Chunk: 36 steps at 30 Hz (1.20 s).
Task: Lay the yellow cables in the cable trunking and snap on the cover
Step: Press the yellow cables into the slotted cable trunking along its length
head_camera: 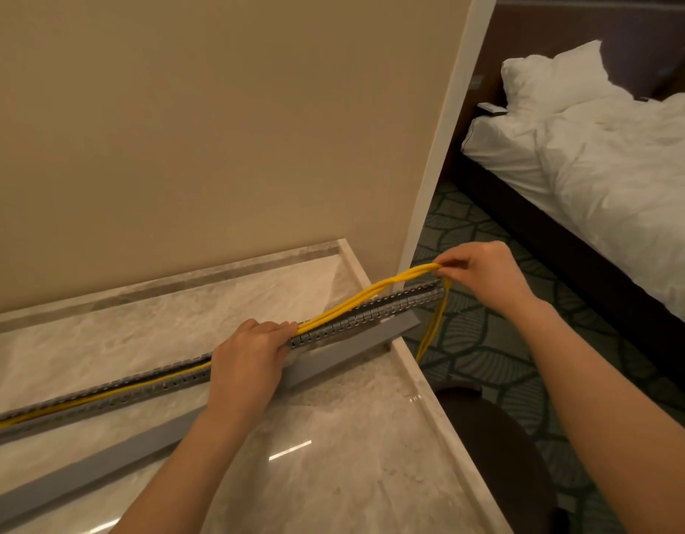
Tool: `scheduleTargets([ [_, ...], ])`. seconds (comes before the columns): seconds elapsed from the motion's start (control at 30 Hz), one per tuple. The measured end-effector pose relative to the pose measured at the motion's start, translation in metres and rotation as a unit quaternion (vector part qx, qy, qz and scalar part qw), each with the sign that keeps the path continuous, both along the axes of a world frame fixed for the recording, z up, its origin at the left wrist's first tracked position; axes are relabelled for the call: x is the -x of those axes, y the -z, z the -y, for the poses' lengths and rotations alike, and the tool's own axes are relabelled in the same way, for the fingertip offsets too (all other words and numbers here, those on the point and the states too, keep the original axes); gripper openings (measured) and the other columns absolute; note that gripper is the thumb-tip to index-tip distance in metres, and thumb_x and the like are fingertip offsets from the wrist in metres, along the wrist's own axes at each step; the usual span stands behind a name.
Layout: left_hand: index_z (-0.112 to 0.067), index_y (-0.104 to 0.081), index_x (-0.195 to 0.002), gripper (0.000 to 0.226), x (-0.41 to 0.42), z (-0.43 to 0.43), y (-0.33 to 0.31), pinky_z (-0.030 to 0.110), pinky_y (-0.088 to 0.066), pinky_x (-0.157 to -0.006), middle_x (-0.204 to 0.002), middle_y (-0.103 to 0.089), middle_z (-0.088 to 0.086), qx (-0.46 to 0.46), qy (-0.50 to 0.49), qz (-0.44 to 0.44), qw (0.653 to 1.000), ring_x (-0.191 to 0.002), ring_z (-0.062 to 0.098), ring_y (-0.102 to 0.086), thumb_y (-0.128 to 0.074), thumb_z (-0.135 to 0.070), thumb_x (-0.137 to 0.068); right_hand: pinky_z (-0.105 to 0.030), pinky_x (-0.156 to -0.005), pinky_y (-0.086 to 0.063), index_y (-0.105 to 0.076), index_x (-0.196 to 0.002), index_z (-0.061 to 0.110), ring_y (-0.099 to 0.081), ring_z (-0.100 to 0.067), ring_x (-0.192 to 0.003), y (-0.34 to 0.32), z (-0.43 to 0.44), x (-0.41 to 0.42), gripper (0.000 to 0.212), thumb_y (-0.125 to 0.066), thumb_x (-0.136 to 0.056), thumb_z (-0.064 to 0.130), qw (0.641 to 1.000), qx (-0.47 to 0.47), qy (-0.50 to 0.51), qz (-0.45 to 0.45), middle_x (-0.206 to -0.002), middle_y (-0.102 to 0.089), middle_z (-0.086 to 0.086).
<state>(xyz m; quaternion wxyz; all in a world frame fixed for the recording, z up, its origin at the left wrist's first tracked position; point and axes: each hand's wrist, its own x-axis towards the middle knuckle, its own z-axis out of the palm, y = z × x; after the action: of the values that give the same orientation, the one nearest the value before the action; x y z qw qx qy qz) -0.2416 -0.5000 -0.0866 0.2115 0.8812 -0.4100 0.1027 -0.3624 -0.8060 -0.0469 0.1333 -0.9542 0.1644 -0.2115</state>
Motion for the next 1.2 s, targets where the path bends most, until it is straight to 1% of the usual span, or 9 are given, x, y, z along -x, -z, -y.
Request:
scheduleTargets([
  [0.23, -0.016, -0.076, -0.089, 0.031, 0.001, -0.001, 0.000, 0.028, -0.039, -0.036, -0.067, -0.070, -0.001, 0.007, 0.009, 0.000, 1.000, -0.058, 0.025, -0.059, -0.083, -0.002, -0.062, -0.014, -0.066, -0.043, -0.075, -0.092, 0.019, -0.063, -0.006, -0.071, 0.014, 0.002, 0.014, 0.015, -0.073, -0.077, 0.019, 0.996, -0.072, 0.010, -0.043, -0.082, -0.073, 0.004],
  [0.37, -0.013, -0.075, -0.089, 0.026, 0.001, -0.001, -0.001, 0.025, -0.038, -0.038, -0.067, -0.069, -0.001, 0.010, 0.017, 0.003, 1.000, -0.058, 0.026, -0.057, -0.081, -0.004, -0.065, -0.028, -0.074, -0.050, -0.072, -0.097, 0.022, -0.063, -0.010, -0.085, 0.015, -0.012, 0.013, 0.018, -0.065, -0.084, 0.030, 0.999, -0.026, 0.018, -0.015, -0.093, -0.071, 0.005],
  [0.43, -0.013, -0.075, -0.088, 0.015, 0.002, -0.001, -0.001, 0.026, -0.039, -0.040, -0.068, -0.068, 0.000, 0.010, 0.016, -0.001, 1.000, -0.061, 0.025, -0.055, -0.077, -0.009, -0.074, -0.032, -0.081, -0.051, -0.070, -0.101, 0.021, -0.062, -0.013, -0.094, 0.014, -0.030, 0.006, 0.020, -0.062, -0.086, 0.032, 0.999, 0.013, -0.028, -0.034, -0.098, -0.071, 0.005],
  [0.5, -0.013, -0.074, -0.091, 0.010, 0.000, -0.001, -0.002, 0.030, -0.043, -0.045, -0.073, -0.068, 0.000, 0.005, 0.012, -0.015, 1.000, -0.068, 0.024, -0.054, -0.067, -0.016, -0.084, -0.030, -0.083, -0.049, -0.069, -0.104, 0.020, -0.061, -0.013, -0.095, 0.016, -0.049, -0.004, 0.021, -0.058, -0.089, 0.030, 0.993, 0.033, -0.092, -0.065, -0.099, -0.070, 0.004],
  [0.6, -0.020, -0.072, -0.102, 0.021, -0.009, -0.001, -0.005, 0.037, -0.049, -0.060, -0.085, -0.069, -0.001, -0.006, 0.008, -0.081, 0.997, -0.081, 0.022, -0.055, -0.054, -0.026, -0.093, -0.033, -0.080, -0.051, -0.069, -0.104, 0.019, -0.063, -0.014, -0.089, 0.017, -0.066, -0.019, 0.022, -0.055, -0.092, 0.030, 0.990, 0.018, -0.111, -0.085, -0.096, -0.071, 0.003],
  [0.67, -0.025, -0.070, -0.107, 0.022, -0.015, -0.001, -0.008, 0.036, -0.050, -0.068, -0.093, -0.070, -0.003, -0.009, 0.002, -0.113, 0.994, -0.086, 0.020, -0.057, -0.056, -0.027, -0.091, -0.036, -0.076, -0.053, -0.071, -0.100, 0.020, -0.064, -0.014, -0.084, 0.016, -0.073, -0.028, 0.021, -0.056, -0.091, 0.031, 0.990, 0.002, -0.108, -0.090, -0.092, -0.072, 0.003],
  [0.8, -0.023, -0.074, -0.099, 0.017, -0.022, 0.003, -0.011, 0.027, -0.049, -0.075, -0.094, -0.072, -0.002, 0.020, -0.031, -0.194, 0.980, -0.084, 0.014, -0.060, -0.064, -0.020, -0.085, -0.036, -0.074, -0.054, -0.073, -0.096, 0.023, -0.065, -0.011, -0.080, 0.014, -0.089, -0.044, 0.018, -0.061, -0.087, 0.033, 0.985, -0.031, -0.126, -0.115, -0.090, -0.073, 0.006],
  [1.0, -0.018, -0.076, -0.091, 0.012, -0.030, 0.000, -0.012, 0.017, -0.045, -0.072, -0.087, -0.073, -0.002, 0.034, -0.029, -0.273, 0.961, -0.070, -0.001, -0.056, -0.070, -0.019, -0.081, -0.025, -0.070, -0.053, -0.074, -0.081, 0.028, -0.061, 0.001, -0.073, 0.019, -0.098, -0.062, 0.010, -0.071, -0.077, 0.037, 0.969, -0.181, -0.107, -0.131, -0.076, -0.069, 0.016],
  [1.2, -0.018, -0.076, -0.087, 0.011, -0.030, -0.001, -0.012, 0.001, -0.038, -0.053, -0.080, -0.074, -0.004, 0.049, -0.055, -0.301, 0.951, -0.064, -0.004, -0.054, -0.075, -0.017, -0.076, -0.022, -0.061, -0.050, -0.071, -0.063, 0.039, -0.061, 0.003, -0.069, 0.020, -0.099, -0.066, 0.009, -0.076, -0.068, 0.044, 0.963, -0.216, -0.077, -0.138, -0.066, -0.067, 0.023],
])
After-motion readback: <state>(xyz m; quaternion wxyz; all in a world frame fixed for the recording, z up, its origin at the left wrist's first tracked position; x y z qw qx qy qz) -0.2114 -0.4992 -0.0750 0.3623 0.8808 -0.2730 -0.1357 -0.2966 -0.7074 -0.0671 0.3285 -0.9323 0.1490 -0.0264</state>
